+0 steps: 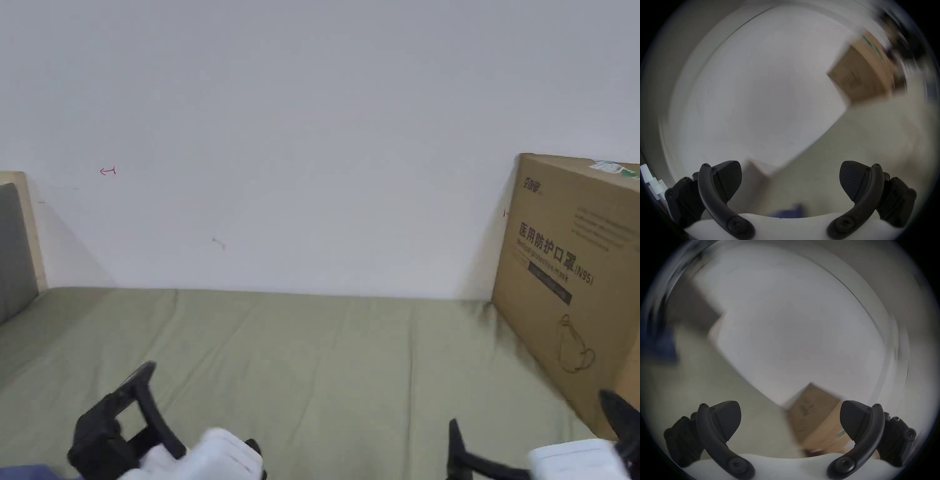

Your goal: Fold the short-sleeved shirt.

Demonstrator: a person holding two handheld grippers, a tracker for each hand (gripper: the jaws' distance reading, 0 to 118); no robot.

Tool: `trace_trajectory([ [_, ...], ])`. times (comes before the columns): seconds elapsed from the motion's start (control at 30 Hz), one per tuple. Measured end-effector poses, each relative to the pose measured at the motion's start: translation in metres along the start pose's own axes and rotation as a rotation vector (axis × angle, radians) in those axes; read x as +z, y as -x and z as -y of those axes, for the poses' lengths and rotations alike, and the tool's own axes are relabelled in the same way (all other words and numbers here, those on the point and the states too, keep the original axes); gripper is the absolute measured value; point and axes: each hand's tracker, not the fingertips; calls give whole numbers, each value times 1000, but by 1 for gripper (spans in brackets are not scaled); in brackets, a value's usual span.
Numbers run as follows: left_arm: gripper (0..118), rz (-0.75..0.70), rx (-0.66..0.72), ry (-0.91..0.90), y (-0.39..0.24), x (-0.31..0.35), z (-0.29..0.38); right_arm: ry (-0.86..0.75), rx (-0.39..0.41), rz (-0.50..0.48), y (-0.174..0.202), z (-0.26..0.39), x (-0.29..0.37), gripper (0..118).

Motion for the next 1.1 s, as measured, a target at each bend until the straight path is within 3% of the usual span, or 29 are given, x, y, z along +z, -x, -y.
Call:
trace_trajectory([
  [0.03,118,50,230,-1,9,3,-3,-15,-148,-10,-8,1,3,118],
  [0.07,118,61,410,-13,16,6,0,-25,-214,-14,-12,2,6,118],
  [0.1,118,40,613,-41,22,11,7,-37,-239,-1,-12,5,11,118],
  [0.13,118,-3,786,-58,27,17,14,-50,-207,31,-6,6,15,118],
  [0.17,118,-80,862,-71,27,21,18,-39,-171,65,-1,6,16,118],
  [0.2,118,-172,863,-90,26,19,20,-26,-110,104,4,6,16,118],
  [0.23,118,-172,781,-100,32,15,20,-23,-62,108,7,5,14,118],
  [0.3,118,-179,484,-28,30,11,6,-30,5,39,13,2,14,118],
  [0.37,118,-212,267,-46,22,15,4,-48,20,79,17,1,13,118],
  [0.43,118,-188,169,-71,13,22,2,-54,-6,72,16,-1,12,118],
  [0.73,118,-55,339,-74,9,25,-6,-17,-92,57,9,3,15,118],
  [1.1,118,-53,507,-29,21,26,0,0,-83,61,8,4,17,118],
])
